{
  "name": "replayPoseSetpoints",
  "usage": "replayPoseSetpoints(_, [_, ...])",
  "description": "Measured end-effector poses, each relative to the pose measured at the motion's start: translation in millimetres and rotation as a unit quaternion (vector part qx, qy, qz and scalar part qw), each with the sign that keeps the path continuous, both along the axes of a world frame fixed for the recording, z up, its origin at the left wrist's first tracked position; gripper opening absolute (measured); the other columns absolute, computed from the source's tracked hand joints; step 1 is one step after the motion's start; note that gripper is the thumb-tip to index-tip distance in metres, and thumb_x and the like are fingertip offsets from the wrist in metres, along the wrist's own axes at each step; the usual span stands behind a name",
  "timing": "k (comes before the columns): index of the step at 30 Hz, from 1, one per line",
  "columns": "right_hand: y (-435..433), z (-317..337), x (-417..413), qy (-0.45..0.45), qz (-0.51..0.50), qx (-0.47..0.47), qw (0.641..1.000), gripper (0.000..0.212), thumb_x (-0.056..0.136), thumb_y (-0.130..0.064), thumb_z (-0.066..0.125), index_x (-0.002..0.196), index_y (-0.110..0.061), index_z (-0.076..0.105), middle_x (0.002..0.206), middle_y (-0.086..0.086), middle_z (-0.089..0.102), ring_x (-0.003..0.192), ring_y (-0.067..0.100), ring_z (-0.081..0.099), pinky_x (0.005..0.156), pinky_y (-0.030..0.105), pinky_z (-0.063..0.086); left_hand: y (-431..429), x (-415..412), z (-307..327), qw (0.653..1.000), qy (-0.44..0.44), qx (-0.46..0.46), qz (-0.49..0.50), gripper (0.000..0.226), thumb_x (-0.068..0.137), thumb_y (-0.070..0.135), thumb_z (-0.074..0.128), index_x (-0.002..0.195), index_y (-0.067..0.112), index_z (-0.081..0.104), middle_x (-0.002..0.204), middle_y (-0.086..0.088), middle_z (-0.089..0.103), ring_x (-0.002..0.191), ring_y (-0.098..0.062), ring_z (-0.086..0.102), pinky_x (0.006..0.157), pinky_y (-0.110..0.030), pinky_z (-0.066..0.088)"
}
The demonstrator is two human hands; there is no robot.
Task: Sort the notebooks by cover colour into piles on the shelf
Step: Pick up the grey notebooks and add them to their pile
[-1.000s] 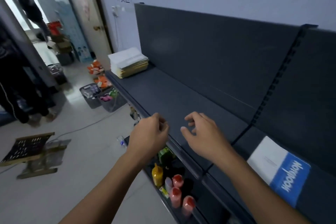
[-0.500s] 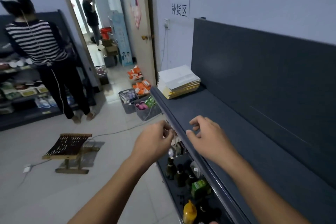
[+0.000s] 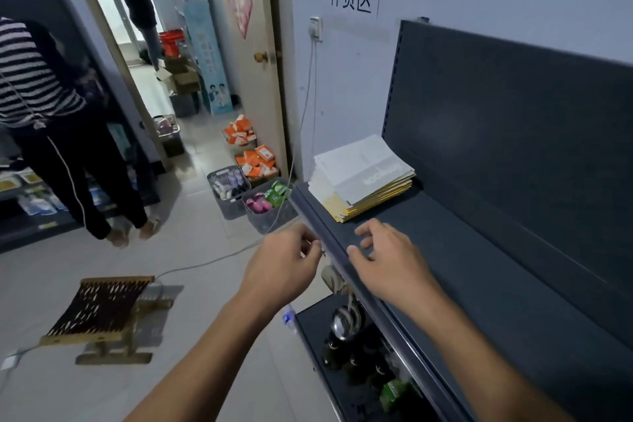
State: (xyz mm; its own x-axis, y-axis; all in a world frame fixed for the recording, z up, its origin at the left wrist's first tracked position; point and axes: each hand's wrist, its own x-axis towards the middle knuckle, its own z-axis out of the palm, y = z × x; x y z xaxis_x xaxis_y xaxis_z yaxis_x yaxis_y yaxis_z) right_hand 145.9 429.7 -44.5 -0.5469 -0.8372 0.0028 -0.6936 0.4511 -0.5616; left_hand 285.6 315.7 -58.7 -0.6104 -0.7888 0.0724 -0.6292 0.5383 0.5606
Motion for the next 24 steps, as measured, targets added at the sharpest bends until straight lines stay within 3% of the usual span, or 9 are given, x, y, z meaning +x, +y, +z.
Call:
replayPoseSetpoints(5, [-55.4,-0.9,-14.3,0.000,-0.094,0.003,0.996,0.018,0.096,-0.038,0.056,0.112,-0.031,0.055,0.113,-0.008,0.060,0.102,0.022,0.063,0.087,0.041,0.053,-77.9,-25.1,-1.0,0.998,0.000,0.000,-0.065,0.018,0.095,0.040,0.051,0.098,0.031,0.066,0.087,0.017,0.068,0.078,-0.006,0.069,0.075,-0.038,0.059])
replayPoseSetpoints(14, [-125.7,-12.8,-47.9,-0.035,-0.244,0.016,0.969,0.038,0.097,-0.035,0.056,0.132,-0.021,0.054,0.126,-0.002,0.063,0.112,0.025,0.061,0.091,0.042,0.053,-180.4,-79.6,9.0,0.989,0.019,-0.005,-0.146,0.016,0.095,0.036,0.054,0.097,0.029,0.069,0.081,0.020,0.064,0.082,-0.009,0.067,0.077,-0.036,0.058])
replayPoseSetpoints(19, [-149.8,-21.1,-87.1,-0.033,-0.322,0.001,0.946,0.035,0.095,-0.027,0.057,0.126,-0.010,0.053,0.119,0.007,0.064,0.107,0.030,0.060,0.081,0.037,0.048,-216.5,-137.7,10.0,0.983,0.060,-0.057,-0.166,0.018,0.096,0.029,0.055,0.104,0.022,0.070,0.101,0.008,0.067,0.096,-0.013,0.062,0.074,-0.028,0.046])
replayPoseSetpoints(24, [-159.9,-24.4,-115.6,-0.061,-0.388,0.014,0.919,0.027,0.093,-0.030,0.057,0.113,-0.012,0.052,0.112,0.006,0.061,0.099,0.029,0.061,0.078,0.038,0.048,-242.4,-194.4,3.8,0.975,0.045,-0.081,-0.200,0.031,0.096,0.030,0.054,0.121,0.017,0.066,0.120,-0.002,0.063,0.117,-0.022,0.055,0.087,-0.027,0.041])
